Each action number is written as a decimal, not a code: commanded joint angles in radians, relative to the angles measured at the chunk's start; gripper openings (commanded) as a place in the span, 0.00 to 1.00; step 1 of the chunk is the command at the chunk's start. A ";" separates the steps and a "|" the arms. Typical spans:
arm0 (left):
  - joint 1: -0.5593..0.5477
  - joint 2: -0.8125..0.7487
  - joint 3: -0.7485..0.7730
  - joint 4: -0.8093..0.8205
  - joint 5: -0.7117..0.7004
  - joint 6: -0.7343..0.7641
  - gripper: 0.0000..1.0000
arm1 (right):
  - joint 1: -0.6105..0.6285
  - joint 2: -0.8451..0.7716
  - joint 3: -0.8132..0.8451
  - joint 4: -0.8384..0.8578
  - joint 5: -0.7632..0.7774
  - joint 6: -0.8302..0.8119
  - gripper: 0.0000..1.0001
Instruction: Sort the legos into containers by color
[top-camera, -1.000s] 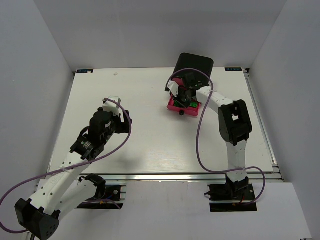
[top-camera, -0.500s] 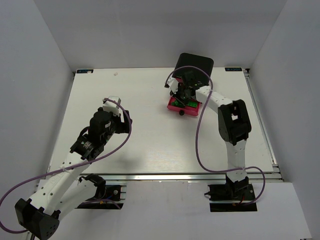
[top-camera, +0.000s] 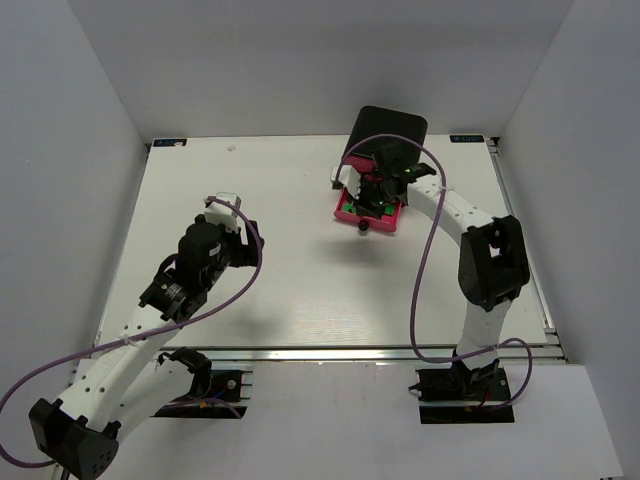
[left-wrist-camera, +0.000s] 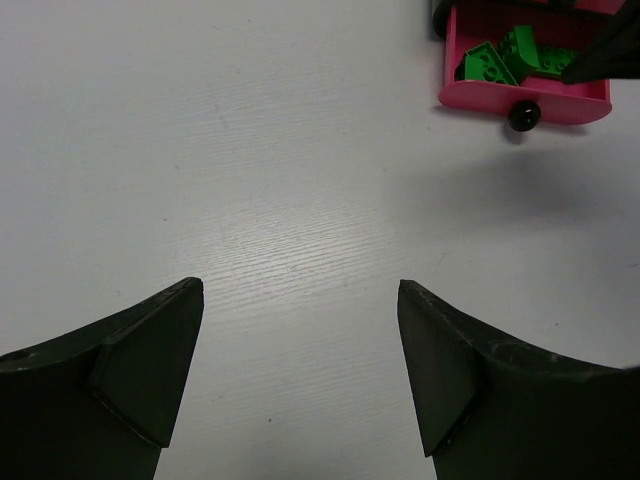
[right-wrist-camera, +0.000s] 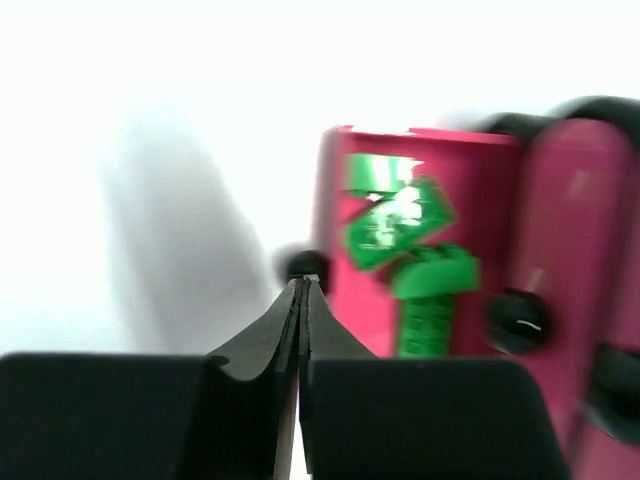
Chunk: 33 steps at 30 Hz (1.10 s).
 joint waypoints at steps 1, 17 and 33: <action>-0.003 -0.020 0.000 0.008 -0.020 0.007 0.88 | 0.004 0.035 -0.017 -0.145 -0.063 -0.112 0.00; -0.003 -0.024 0.000 0.008 -0.021 0.008 0.88 | 0.005 0.103 -0.106 0.115 0.328 0.037 0.00; -0.003 -0.021 -0.002 0.008 -0.023 0.008 0.88 | 0.008 0.167 -0.094 0.407 0.598 0.063 0.00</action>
